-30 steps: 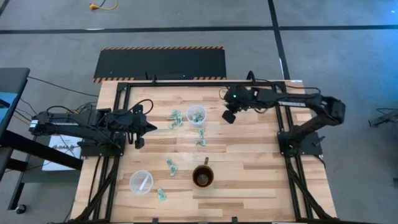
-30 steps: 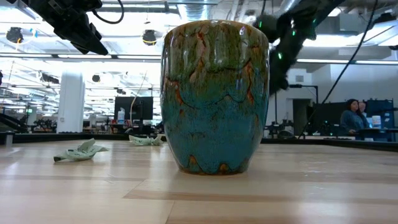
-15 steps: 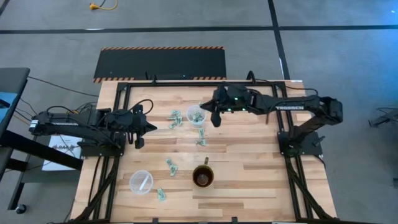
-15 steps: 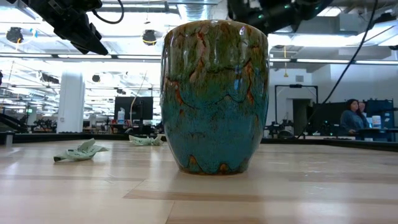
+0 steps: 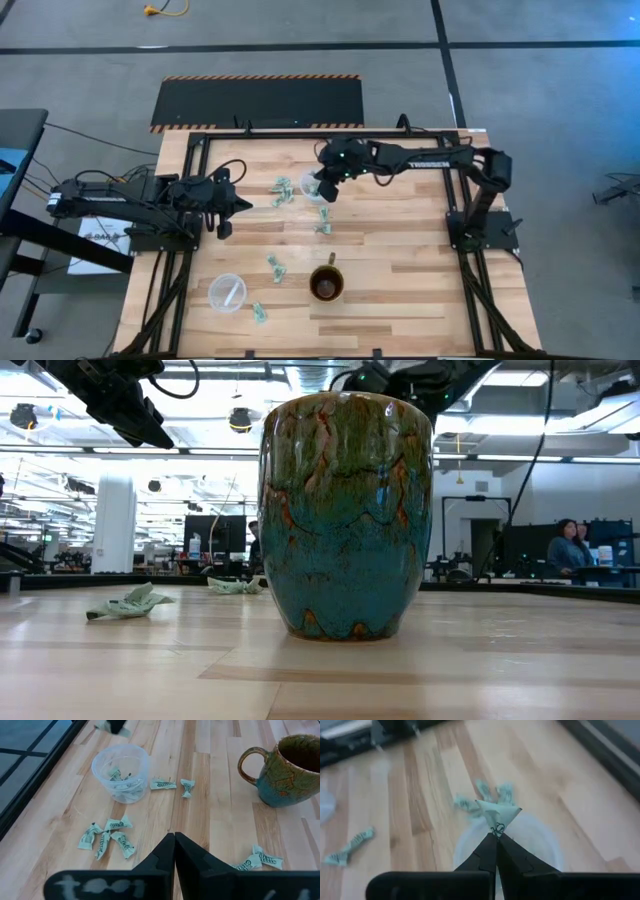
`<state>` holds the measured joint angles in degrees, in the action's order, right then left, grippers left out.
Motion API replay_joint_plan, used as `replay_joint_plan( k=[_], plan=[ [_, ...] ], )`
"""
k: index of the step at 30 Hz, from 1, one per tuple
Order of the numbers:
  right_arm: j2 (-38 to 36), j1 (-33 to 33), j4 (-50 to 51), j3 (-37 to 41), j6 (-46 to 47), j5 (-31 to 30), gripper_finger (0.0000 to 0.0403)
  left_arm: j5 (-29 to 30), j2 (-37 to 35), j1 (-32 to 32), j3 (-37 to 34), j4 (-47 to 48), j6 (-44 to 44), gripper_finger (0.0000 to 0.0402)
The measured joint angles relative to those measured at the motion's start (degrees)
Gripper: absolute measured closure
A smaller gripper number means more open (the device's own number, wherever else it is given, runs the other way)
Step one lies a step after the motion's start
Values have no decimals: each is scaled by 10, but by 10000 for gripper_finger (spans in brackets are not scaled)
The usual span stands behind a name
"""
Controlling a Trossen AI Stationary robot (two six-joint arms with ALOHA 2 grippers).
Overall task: Pick and place items into bin
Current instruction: Put the stevia packet into the top transparent bin
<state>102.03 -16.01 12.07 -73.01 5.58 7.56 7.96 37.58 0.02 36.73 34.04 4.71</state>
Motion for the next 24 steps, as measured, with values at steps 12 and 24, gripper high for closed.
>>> replay_joint_plan(
  k=[12, 24],
  plan=[
    [13, 1, 14, -1, 0, 1, 403, 0, 0, 0, 0, 0, 0, 401],
    [14, 1, 12, 0, 0, 1, 365, 0, 0, 0, 0, 0, 0, 401]
  ],
)
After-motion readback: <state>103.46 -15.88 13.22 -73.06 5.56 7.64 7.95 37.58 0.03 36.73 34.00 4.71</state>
